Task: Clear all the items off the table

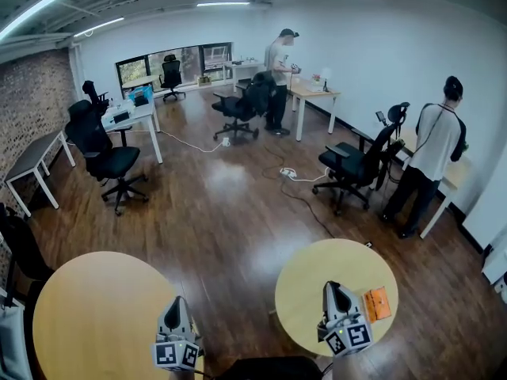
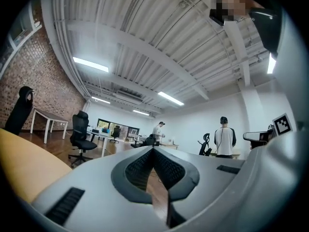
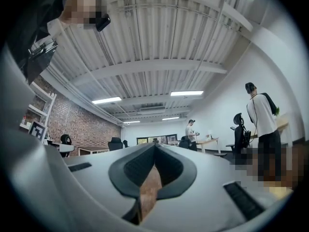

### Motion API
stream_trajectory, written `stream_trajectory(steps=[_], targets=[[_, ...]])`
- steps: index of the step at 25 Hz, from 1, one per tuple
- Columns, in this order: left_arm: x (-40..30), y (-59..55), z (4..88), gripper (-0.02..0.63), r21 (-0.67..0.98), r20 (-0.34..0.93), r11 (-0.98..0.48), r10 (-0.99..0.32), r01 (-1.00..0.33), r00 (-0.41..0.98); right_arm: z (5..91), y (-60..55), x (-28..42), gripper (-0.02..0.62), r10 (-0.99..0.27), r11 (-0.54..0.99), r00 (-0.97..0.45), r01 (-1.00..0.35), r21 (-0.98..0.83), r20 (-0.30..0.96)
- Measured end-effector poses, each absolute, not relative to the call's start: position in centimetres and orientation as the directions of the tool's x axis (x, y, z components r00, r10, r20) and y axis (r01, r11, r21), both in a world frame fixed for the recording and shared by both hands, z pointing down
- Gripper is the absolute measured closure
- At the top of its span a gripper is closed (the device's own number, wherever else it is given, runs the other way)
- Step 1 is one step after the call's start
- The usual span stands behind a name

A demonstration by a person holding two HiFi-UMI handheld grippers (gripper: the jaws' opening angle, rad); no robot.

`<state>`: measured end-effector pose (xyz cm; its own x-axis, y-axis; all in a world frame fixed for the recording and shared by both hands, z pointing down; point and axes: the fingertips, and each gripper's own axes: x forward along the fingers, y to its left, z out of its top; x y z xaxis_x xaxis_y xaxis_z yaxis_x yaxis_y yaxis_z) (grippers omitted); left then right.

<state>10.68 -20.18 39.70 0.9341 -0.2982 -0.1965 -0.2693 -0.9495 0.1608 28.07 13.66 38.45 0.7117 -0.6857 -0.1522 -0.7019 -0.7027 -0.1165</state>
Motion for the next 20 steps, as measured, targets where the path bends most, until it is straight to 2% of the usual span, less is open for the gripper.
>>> stream_trajectory(steps=[5,9,13,17,20], targets=[[9.6,-21.3,40.9,0.605,0.178,-0.173,-0.94,-0.323,-0.293,0.931,39.2,12.0,28.0,0.591,-0.709,-0.684,0.692,-0.722,-0.109,-0.136],[9.2,-21.6,40.8,0.605,0.182,-0.195,-0.951,-0.286,-0.252,0.938,39.1,11.0,27.5,0.591,-0.71,-0.683,0.691,-0.723,-0.109,-0.136],[9.4,-21.4,40.1,0.605,0.149,-0.229,-0.963,-0.254,-0.224,0.94,37.6,11.3,26.7,0.589,-0.702,-0.672,0.683,-0.729,-0.129,-0.201],[10.5,-20.5,40.1,0.605,0.121,-0.231,-0.981,-0.174,-0.149,0.957,37.4,11.7,26.1,0.589,-0.674,-0.714,0.718,-0.693,-0.096,-0.173],[10.7,-19.9,40.1,0.605,0.105,-0.269,-0.985,-0.161,-0.137,0.95,37.8,12.4,25.4,0.589,-0.649,-0.742,0.745,-0.665,-0.09,-0.152]])
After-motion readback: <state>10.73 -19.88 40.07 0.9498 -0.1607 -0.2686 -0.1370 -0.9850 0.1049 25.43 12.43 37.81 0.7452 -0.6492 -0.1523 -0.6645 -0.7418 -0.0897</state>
